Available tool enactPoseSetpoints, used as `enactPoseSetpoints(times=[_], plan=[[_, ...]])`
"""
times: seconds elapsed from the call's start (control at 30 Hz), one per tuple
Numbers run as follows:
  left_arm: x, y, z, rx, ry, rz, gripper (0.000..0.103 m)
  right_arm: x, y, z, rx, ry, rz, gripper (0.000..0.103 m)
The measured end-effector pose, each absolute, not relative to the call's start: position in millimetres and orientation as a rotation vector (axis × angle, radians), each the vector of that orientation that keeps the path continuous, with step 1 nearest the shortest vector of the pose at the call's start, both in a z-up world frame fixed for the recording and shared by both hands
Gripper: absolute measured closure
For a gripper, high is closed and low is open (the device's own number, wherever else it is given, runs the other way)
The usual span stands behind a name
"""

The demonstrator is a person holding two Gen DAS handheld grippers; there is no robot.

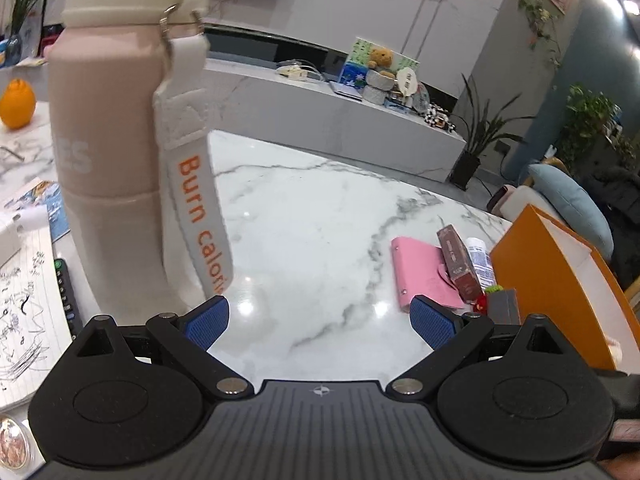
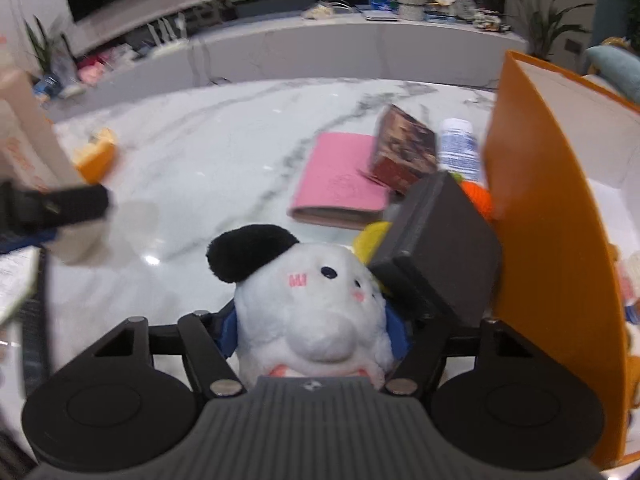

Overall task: Organize objects
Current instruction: 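Carry the plush dog with right gripper while left grasps the photo card box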

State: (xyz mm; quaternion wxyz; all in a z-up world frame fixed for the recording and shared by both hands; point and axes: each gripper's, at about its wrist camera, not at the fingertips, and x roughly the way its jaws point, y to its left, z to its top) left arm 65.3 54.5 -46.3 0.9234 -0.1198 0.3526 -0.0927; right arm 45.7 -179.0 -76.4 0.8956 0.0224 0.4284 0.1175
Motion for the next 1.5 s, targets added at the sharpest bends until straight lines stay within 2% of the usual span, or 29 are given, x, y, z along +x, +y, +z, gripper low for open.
enactPoseSetpoints(times=[0.23, 0.4, 0.57, 0.7, 0.83, 1.27, 1.5], plan=[[72, 76, -50, -0.457, 0.778, -0.309, 0.000, 33, -204, -45, 0.262, 0.820, 0.313, 0.033], [72, 80, -50, -0.495, 0.779, -0.312, 0.000, 14, -235, -17, 0.395, 0.751, 0.349, 0.033], [65, 69, -53, -0.456, 0.799, -0.308, 0.000, -13, -261, -1, 0.359, 0.687, 0.301, 0.033], [56, 51, -41, -0.362, 0.771, -0.347, 0.000, -22, -290, 11, 0.485, 0.618, 0.299, 0.033], [62, 22, -30, -0.280, 0.779, -0.363, 0.000, -37, -307, 27, 0.489, 0.544, 0.262, 0.032], [159, -98, -48, -0.086, 0.961, -0.448, 0.000, -47, -367, 16, 0.656, 0.556, 0.224, 0.032], [211, -125, -70, -0.009, 1.052, -0.378, 0.000, -57, -387, 16, 0.724, 0.529, 0.234, 0.032]])
